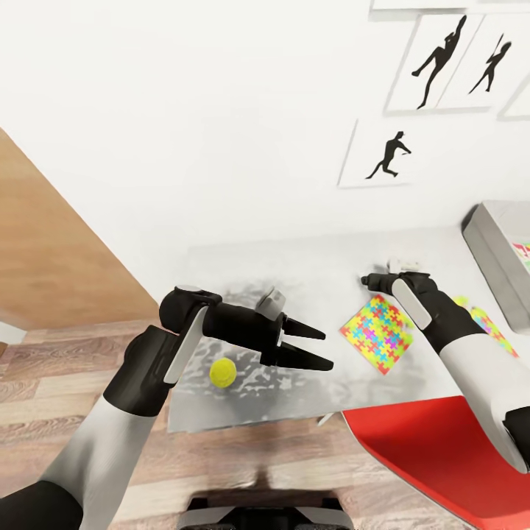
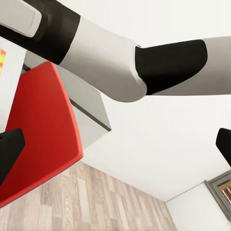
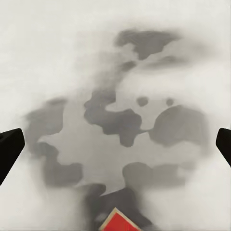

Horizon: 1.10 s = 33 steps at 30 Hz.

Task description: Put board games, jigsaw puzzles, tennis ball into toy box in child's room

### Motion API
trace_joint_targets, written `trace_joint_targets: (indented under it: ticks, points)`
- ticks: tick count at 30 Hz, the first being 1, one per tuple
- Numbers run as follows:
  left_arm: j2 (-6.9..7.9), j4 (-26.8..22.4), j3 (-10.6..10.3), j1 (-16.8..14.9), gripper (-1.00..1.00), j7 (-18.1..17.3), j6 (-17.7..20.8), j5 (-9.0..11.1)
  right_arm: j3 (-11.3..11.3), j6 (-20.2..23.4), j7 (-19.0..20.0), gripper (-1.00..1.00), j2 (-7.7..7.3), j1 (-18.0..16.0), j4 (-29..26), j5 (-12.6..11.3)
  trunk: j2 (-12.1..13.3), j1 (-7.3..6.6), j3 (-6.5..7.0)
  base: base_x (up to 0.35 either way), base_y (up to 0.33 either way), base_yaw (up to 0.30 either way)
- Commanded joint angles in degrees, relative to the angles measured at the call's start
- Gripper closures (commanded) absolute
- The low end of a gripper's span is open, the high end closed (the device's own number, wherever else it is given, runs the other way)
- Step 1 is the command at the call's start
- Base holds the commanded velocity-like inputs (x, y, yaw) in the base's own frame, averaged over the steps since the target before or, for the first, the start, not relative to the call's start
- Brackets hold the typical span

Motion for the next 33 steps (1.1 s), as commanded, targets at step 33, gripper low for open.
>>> trace_joint_targets:
  ticks: [33]
  points:
    - [1.42, -0.16, 3.18, -7.02, -1.00, -0.61, 0.46, 0.52, 0.36, -0.10, -0.43, -1.00, -0.17, -0.06, 1.11, -0.60, -0.10, 0.03, -3.00, -0.001, 0.000, 0.000]
